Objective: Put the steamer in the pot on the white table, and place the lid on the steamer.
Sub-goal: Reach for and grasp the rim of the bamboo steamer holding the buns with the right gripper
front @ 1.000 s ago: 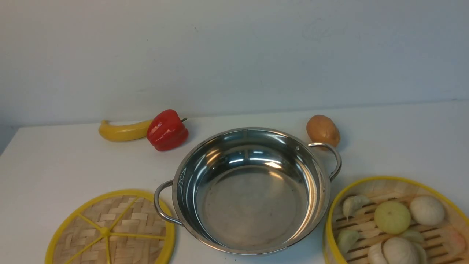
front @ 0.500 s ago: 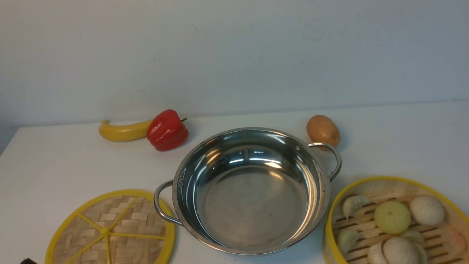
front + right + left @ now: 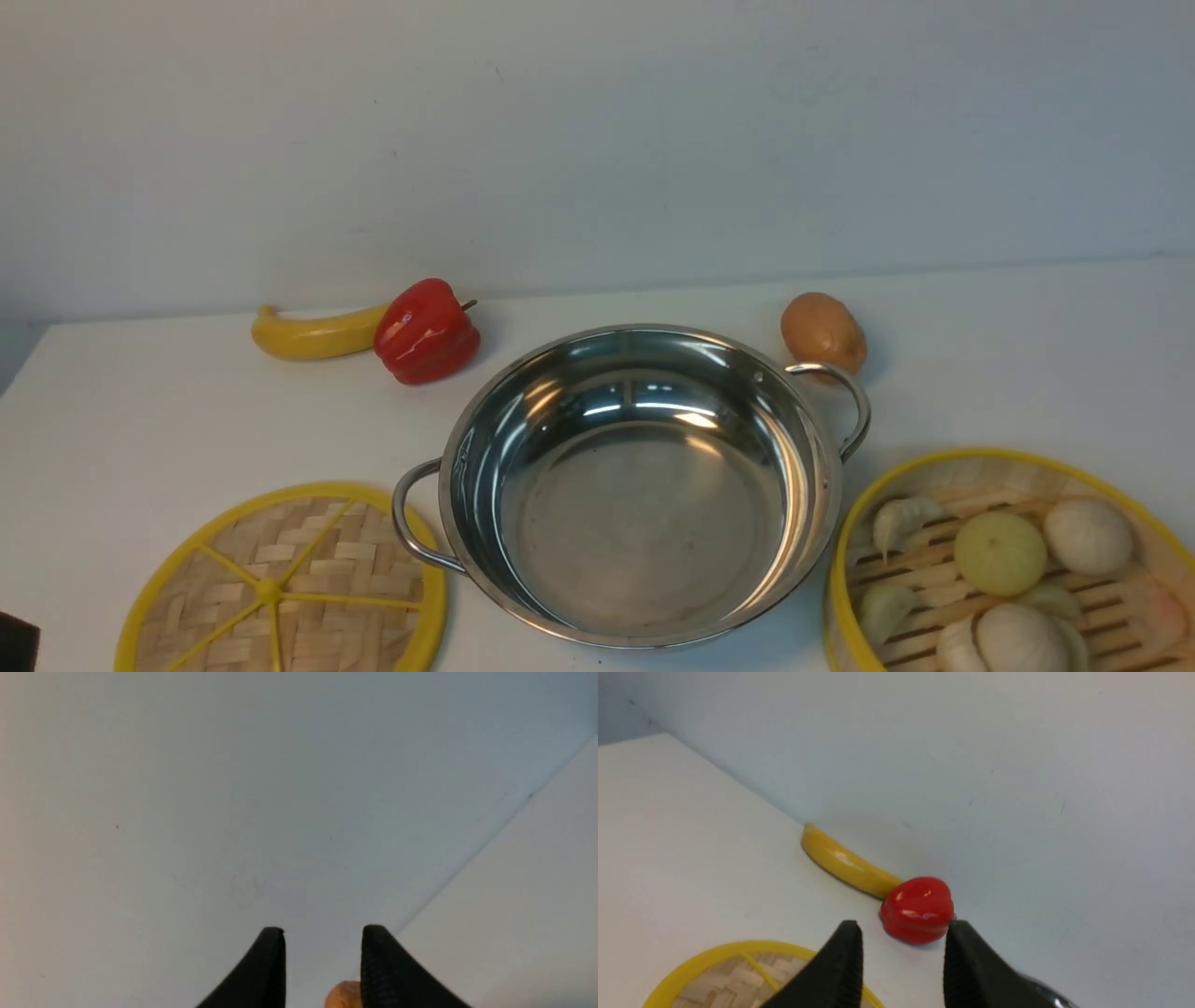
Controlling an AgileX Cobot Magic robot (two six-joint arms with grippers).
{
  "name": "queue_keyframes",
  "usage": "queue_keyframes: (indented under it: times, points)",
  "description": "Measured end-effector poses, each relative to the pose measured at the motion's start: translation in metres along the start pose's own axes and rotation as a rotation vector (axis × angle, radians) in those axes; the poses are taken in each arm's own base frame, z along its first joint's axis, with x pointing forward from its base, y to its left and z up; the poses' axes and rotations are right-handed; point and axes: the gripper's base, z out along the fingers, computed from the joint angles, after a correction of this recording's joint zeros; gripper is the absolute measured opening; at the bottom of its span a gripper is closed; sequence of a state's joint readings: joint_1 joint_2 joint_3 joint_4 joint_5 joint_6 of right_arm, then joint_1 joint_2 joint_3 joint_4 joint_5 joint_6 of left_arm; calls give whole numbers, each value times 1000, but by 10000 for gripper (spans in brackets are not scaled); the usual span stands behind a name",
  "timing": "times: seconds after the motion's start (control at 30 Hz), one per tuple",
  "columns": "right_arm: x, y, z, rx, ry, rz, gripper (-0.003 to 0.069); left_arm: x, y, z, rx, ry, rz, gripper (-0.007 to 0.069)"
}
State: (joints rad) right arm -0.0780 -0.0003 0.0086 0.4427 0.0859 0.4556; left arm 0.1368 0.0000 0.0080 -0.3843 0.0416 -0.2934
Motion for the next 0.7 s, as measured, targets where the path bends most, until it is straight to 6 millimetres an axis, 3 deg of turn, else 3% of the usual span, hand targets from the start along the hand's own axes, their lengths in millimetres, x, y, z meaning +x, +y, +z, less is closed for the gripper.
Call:
queue_keyframes:
  times: [0.23, 0.33, 0.4, 0.47, 0.57, 0.7]
  points:
    - [-22, 9, -3, -109, -244, 111, 243, -17, -5, -2, 62, -184, -63, 241]
    - [-44, 27, -10, -209, -391, 90, 243, -32, -14, -6, 124, -315, -5, 241]
    - [-59, 52, -16, -275, -408, 5, 243, -42, -26, -9, 153, -346, 140, 241]
    - [-66, 68, -17, -284, -372, -83, 243, -50, -35, -11, 159, -337, 232, 241]
    - [-78, 95, -7, -166, -177, -299, 243, -63, -48, -3, 80, -178, 348, 241]
    - [-82, 100, 19, 85, 119, -405, 243, -65, -50, 18, -110, 176, 364, 241]
